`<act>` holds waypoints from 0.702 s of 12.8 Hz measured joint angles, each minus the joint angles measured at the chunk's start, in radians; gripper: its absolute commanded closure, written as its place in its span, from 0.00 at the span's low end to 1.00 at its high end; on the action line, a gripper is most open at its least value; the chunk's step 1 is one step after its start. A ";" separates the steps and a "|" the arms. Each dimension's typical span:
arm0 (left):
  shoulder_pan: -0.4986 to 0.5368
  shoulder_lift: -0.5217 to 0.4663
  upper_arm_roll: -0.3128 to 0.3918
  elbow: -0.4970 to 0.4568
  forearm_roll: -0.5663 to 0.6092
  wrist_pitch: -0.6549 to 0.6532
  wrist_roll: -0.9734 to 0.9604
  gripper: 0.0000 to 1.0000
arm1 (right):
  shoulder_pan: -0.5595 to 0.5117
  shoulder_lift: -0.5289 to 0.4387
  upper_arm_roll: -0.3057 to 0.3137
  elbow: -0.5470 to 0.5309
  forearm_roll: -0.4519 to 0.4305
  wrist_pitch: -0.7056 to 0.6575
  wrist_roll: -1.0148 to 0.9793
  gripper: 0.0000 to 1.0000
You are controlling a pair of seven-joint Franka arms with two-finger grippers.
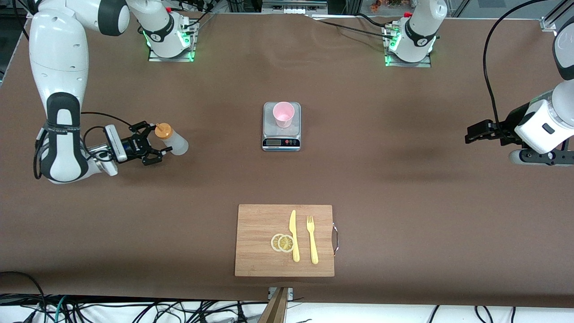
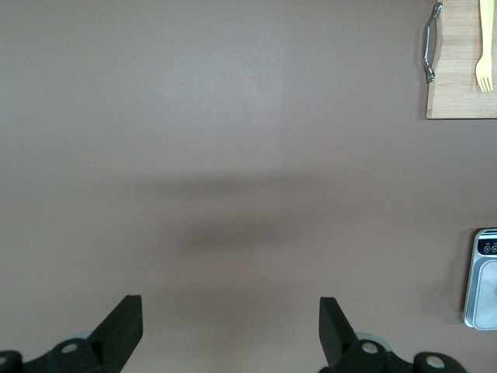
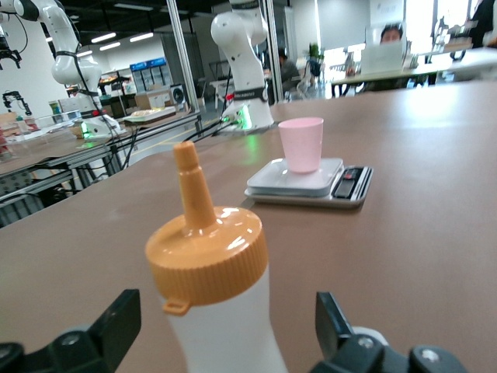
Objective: Add sauce to pink cup with both arms
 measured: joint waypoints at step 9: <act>0.000 0.003 0.000 0.006 0.000 0.000 0.000 0.00 | 0.000 -0.102 -0.208 0.260 -0.283 -0.242 0.560 0.00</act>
